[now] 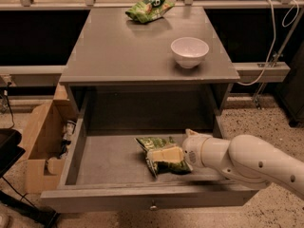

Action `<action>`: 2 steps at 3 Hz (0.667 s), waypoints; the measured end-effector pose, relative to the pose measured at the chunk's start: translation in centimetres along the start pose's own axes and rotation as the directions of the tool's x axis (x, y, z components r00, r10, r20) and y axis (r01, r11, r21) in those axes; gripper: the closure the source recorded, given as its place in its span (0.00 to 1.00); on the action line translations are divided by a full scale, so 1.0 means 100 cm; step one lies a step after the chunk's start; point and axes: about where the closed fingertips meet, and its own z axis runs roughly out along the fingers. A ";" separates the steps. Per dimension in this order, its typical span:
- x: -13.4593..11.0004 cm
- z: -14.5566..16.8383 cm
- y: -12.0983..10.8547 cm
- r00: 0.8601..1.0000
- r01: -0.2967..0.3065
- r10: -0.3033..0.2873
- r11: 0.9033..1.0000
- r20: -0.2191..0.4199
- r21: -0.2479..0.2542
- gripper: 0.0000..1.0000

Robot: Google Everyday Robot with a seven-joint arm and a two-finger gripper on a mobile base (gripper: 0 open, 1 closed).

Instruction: Place green jalapeno chip bag into top drawer

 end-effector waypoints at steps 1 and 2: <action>-0.006 0.002 0.014 0.999 0.038 -0.037 0.998 0.019 -0.048 0.00; -0.035 -0.021 0.025 0.986 0.164 -0.159 0.981 0.058 -0.099 0.00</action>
Offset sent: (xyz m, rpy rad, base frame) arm -0.0243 0.0086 0.0999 -0.0188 -0.2404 0.3213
